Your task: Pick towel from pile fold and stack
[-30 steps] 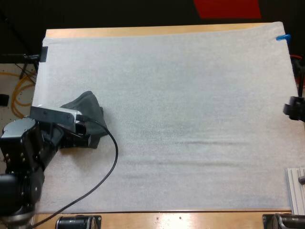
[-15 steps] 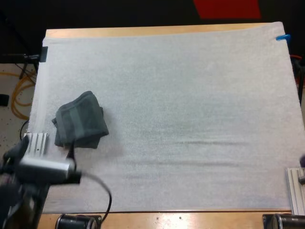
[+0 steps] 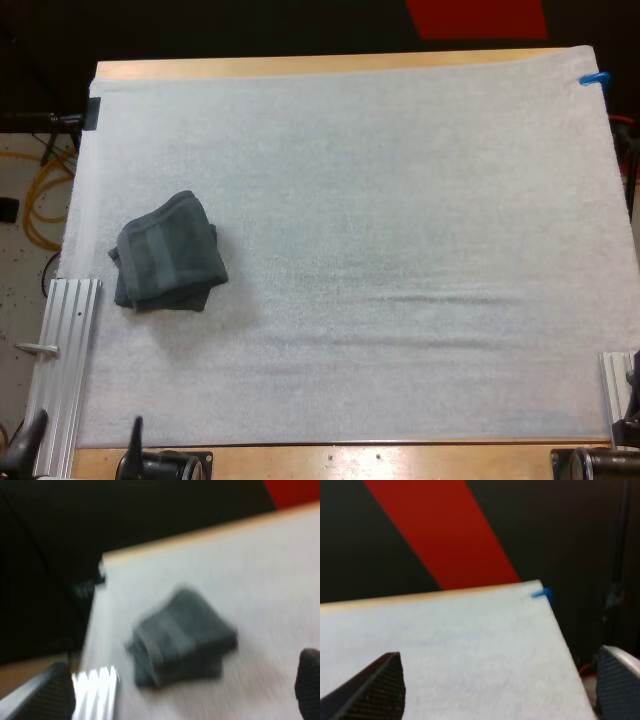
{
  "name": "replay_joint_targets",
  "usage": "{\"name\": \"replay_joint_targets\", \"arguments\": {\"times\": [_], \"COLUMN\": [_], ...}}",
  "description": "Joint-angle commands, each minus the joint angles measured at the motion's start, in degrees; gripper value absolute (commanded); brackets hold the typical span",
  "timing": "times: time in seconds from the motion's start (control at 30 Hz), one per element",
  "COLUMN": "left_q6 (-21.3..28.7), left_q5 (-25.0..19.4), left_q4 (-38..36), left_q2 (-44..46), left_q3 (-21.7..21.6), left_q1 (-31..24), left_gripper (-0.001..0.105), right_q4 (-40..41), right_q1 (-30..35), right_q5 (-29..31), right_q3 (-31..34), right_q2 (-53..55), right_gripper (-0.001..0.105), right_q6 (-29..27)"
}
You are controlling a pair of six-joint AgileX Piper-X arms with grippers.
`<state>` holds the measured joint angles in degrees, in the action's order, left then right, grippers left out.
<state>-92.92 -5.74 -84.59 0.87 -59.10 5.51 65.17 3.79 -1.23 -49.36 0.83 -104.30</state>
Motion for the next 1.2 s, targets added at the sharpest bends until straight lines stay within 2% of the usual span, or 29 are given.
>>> {"name": "replay_joint_targets", "arguments": {"times": [0.0, 0.07, 0.17, 0.23, 0.37, 0.57, 0.8, 0.93, 1.03, 1.17], "left_q6": [-1.53, -3.13, -8.52, -8.64, -6.1, -4.54, -4.53, -4.53, -4.65, -4.61], "left_q5": [-0.53, -0.5, 1.73, 5.1, 4.67, 4.68, 5.16, 5.4, 5.74, 5.74], "left_q4": [-2.98, -5.16, -5.42, -5.18, -2.73, 4.86, 20.44, 23.62, 26.35, 26.24], "left_q2": [2.95, 5.18, 8.35, 7.68, 7.66, 7.66, 7.55, 7.55, 7.43, 7.43], "left_q3": [-0.16, -0.26, -0.48, -1.1, 1.23, 9.47, 21.9, 27.96, 29.49, 29.59], "left_q1": [0.3, 0.3, 0.2, -0.63, -2.16, -2.86, -2.86, -2.86, -2.86, -2.86], "left_gripper": [0.086, 0.086, 0.086, 0.086, 0.086, 0.086, 0.086, 0.086, 0.086, 0.086], "right_q4": [0.23, -0.23, -0.27, -0.24, -0.87, -3.1, -9.16, -10.59, -9.59, -8.28], "right_q1": [0.01, 0.01, 0.01, 0.01, 0.01, 0.01, 0.01, 0.01, 0.01, 0.01], "right_q5": [-1.5, -3.34, -4.25, -4.25, -4.25, -4.25, -4.25, -4.25, -4.25, -4.25], "right_q3": [0.21, 0.91, 1.91, 2.68, 3.75, 6.17, 11.63, 15.06, 17.7, 20.37], "right_q2": [2.08, 2.26, 2.25, 2.25, 2.25, 2.25, 2.25, 2.15, 2.15, 2.15], "right_gripper": [0.077, 0.077, 0.077, 0.077, 0.077, 0.077, 0.077, 0.077, 0.077, 0.077], "right_q6": [-0.5, -0.5, -0.5, -0.5, -0.5, -0.71, -0.7, -0.7, -0.7, -0.3]}}
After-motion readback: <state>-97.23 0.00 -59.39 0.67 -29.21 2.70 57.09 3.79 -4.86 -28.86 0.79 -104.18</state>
